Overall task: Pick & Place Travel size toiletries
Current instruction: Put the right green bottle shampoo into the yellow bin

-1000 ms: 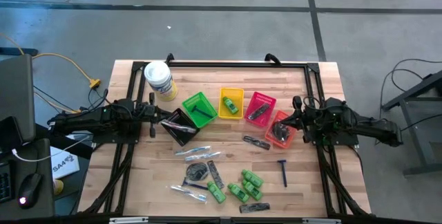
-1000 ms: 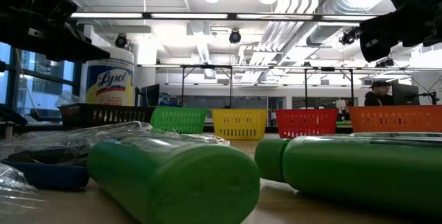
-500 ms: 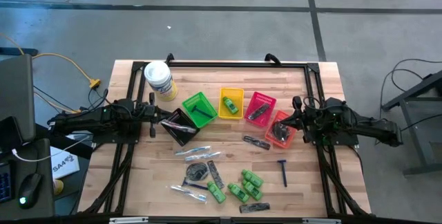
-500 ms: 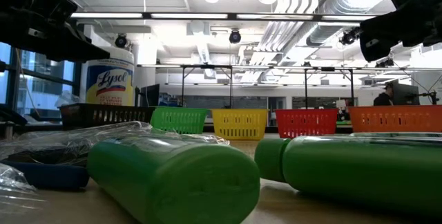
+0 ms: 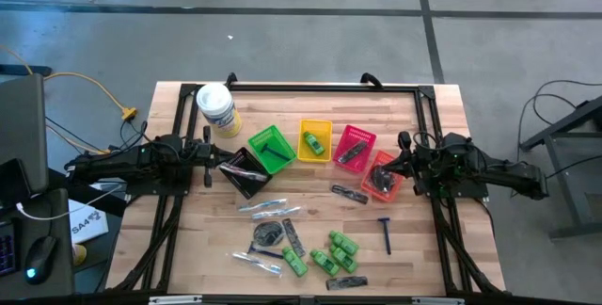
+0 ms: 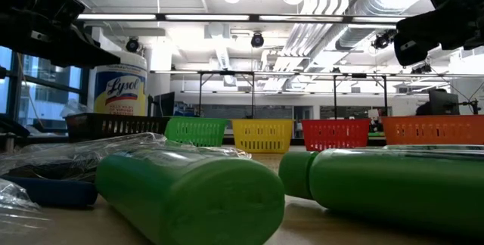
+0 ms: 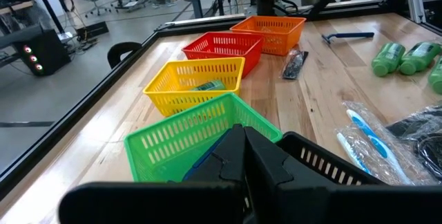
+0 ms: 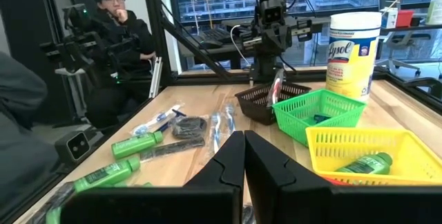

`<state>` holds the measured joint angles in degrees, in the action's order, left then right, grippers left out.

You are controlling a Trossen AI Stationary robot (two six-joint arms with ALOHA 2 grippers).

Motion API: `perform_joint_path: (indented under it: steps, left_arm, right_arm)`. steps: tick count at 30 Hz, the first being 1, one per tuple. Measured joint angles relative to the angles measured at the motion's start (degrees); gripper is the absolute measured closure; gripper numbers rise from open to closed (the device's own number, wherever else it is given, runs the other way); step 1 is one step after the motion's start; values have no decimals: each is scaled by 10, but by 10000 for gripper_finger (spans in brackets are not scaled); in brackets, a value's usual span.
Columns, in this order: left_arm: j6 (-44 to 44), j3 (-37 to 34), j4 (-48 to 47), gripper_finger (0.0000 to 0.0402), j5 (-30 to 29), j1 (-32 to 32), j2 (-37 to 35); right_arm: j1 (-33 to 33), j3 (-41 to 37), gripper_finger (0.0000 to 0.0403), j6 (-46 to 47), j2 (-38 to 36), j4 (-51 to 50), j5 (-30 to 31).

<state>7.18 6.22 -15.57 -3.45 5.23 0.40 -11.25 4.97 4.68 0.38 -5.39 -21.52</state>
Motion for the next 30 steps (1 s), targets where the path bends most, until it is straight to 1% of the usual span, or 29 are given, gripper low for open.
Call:
perform_joint_path:
  steps: [30]
  left_arm:
    - [0, 0, 0, 402, 0, 0, 0]
  right_arm:
    - [0, 0, 400, -4, 0, -9, -1]
